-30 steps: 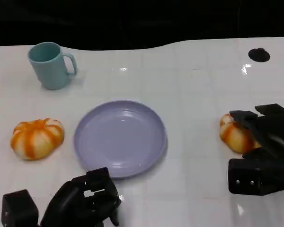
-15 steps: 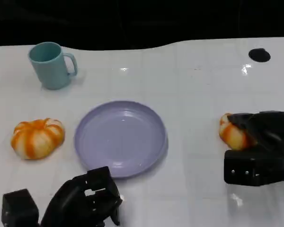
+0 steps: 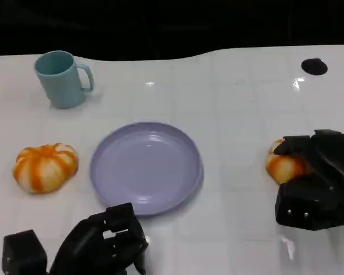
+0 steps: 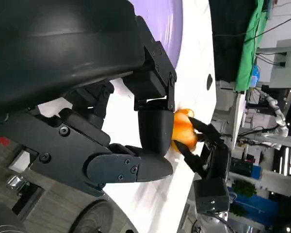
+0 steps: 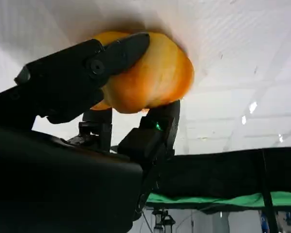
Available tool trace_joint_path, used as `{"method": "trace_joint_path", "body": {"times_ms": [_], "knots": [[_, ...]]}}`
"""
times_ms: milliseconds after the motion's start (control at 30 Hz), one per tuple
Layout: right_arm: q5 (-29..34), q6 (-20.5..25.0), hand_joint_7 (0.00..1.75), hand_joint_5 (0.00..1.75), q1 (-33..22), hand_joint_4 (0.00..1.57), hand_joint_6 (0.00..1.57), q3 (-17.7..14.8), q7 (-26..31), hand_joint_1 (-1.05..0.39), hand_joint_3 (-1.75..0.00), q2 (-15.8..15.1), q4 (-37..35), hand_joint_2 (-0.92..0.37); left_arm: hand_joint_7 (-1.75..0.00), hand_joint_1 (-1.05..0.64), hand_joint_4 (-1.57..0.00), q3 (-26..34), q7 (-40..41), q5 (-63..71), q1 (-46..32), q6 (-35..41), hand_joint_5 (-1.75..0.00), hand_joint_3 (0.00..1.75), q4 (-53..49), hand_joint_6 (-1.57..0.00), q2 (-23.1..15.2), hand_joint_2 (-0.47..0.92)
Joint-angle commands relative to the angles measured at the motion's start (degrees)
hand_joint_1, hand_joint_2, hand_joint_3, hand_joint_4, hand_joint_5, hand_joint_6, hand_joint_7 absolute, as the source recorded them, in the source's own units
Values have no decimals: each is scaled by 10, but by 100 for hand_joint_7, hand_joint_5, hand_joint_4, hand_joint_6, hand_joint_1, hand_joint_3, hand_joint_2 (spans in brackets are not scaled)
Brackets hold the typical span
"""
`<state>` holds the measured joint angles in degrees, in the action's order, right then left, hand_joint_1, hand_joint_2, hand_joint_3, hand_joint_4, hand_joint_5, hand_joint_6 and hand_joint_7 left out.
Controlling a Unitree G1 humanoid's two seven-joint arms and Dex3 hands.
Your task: Grasp the bread from the table and place it into the plate.
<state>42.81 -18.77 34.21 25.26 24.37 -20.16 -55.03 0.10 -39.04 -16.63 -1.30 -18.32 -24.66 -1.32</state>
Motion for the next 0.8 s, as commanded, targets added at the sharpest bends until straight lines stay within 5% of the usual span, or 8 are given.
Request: {"method": "trace_joint_path", "body": {"times_ms": [33, 133, 200, 267, 367, 567, 800], "knots": [[-6, -14, 157, 175, -1, 85, 72, -5, 37, -7, -19, -2, 10, -88, -143, -59, -79, 3, 8, 3, -5, -1, -175, 58, 2, -76, -5, 71], [-15, -23, 160, 175, -3, 88, 74, -12, 50, -5, -21, 3, 22, -86, -143, -59, -79, 3, 8, 2, -6, 1, -175, 58, 4, -75, -5, 71], [-23, -34, 161, 175, -5, 91, 76, -17, 58, -4, -67, 6, 29, -63, -143, -59, -79, 3, 7, 3, -4, -4, -175, 59, 0, -75, -4, 71], [-24, -36, 156, 175, -8, 93, 80, -18, 64, -5, -95, 7, 42, -48, -143, -59, -78, 4, 6, 4, -3, -9, -175, 59, -4, -75, -4, 72], [-36, -46, 155, 175, -16, 95, 81, -26, 61, -6, -114, 9, 67, -40, -143, -58, -78, 4, 7, 4, -6, -11, -175, 59, -4, -74, -3, 72], [-51, -56, 174, 175, -35, 95, 72, -36, 49, -3, -124, 21, 125, -34, -143, -56, -78, 5, 6, 7, -7, -25, -175, 59, -11, -74, -3, 71], [-73, -77, 164, 175, -33, 95, 76, -36, 8, -2, -126, 47, 165, -35, -144, -59, -78, 4, 13, 9, -11, -13, -175, 60, 6, -75, -9, 70]]}}
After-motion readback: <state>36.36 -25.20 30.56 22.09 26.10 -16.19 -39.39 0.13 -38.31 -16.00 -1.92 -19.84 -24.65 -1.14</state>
